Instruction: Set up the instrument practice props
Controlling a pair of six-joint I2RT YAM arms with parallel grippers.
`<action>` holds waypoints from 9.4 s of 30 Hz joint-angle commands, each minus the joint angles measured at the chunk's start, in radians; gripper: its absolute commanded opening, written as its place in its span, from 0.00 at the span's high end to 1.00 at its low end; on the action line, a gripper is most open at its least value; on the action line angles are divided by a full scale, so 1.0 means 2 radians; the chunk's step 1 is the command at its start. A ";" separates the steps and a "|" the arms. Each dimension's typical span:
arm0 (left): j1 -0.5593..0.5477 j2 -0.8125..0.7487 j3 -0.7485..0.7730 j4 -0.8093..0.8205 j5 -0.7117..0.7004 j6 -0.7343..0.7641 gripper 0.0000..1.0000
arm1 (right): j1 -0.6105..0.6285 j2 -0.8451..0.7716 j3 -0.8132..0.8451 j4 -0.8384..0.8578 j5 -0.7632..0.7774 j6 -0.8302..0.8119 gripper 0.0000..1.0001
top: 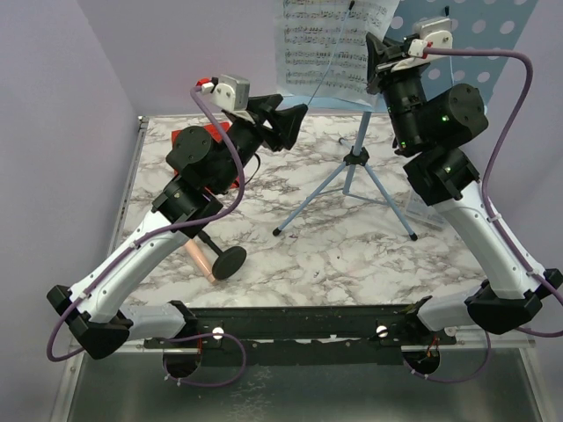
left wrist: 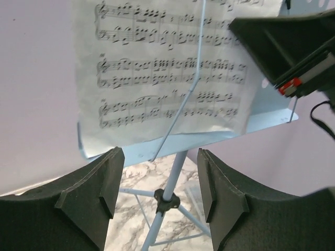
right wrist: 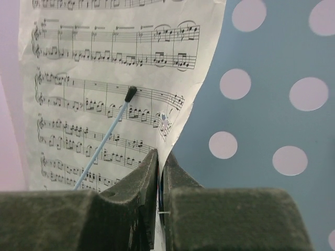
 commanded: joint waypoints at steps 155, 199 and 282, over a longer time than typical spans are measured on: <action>0.422 0.286 -0.214 -0.218 0.188 -0.470 0.07 | 0.097 0.467 0.004 -0.220 0.005 0.588 0.00; 0.411 0.316 -0.205 -0.221 0.225 -0.444 0.07 | 0.034 0.469 -0.026 -0.124 -0.159 0.593 0.35; 0.273 -0.240 -0.446 -0.038 0.372 -0.494 0.08 | 0.050 -0.425 -0.706 0.131 -0.289 0.518 0.99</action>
